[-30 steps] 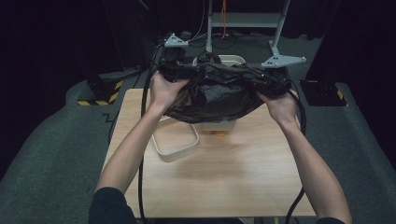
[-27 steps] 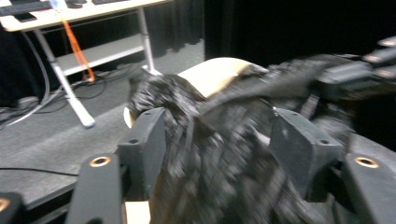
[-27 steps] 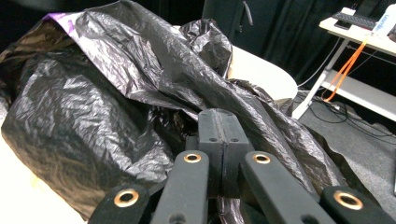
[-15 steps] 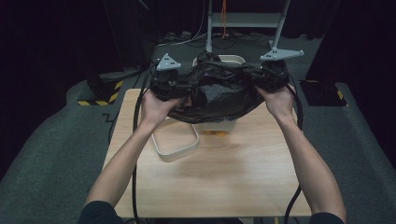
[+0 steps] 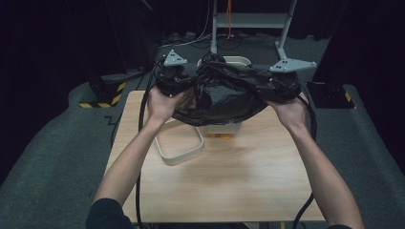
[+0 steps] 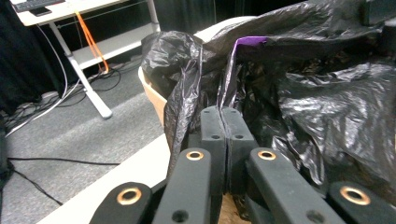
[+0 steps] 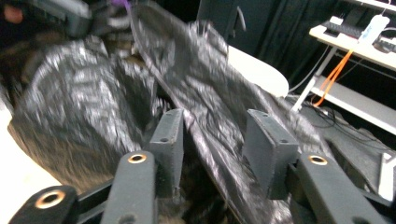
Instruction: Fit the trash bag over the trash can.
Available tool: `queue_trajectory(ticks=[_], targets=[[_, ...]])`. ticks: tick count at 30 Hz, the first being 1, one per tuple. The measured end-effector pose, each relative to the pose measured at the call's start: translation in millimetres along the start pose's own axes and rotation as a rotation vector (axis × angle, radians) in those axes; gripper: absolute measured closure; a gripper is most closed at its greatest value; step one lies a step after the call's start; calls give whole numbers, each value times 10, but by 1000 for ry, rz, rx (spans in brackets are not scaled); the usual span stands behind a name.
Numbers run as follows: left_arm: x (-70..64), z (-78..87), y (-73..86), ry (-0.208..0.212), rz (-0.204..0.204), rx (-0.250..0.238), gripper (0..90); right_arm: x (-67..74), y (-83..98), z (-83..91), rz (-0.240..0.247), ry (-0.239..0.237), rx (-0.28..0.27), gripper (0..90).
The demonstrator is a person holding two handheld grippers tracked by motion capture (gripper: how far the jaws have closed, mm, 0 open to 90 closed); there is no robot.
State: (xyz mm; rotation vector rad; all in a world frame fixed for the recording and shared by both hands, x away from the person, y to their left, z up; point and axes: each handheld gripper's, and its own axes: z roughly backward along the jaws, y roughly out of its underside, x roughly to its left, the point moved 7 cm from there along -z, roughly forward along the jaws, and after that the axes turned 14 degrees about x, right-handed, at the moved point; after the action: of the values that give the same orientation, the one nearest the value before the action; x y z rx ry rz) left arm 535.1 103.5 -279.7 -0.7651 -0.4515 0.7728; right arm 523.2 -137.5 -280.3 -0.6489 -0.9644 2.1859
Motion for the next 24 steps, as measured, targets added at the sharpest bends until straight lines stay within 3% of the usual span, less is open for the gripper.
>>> queue_trajectory(ticks=[5, 7, 13, 17, 24], targets=[[63, -17, -76, -18, 4, -3, 893, -10, 51, -12, 30, 25, 10, 828], [101, -33, -118, -25, 12, -2, 892, -36, 24, -17, 42, 51, 14, 880], [239, -138, -245, -66, 30, 13, 892, -220, -127, -105, 3, 100, -4, 896], [335, -255, -285, -78, 60, 19, 892, -349, -163, -226, -41, 108, -10, 896], [452, -399, -368, -102, 83, 31, 892, -480, -253, -410, -63, 144, 5, 899]])
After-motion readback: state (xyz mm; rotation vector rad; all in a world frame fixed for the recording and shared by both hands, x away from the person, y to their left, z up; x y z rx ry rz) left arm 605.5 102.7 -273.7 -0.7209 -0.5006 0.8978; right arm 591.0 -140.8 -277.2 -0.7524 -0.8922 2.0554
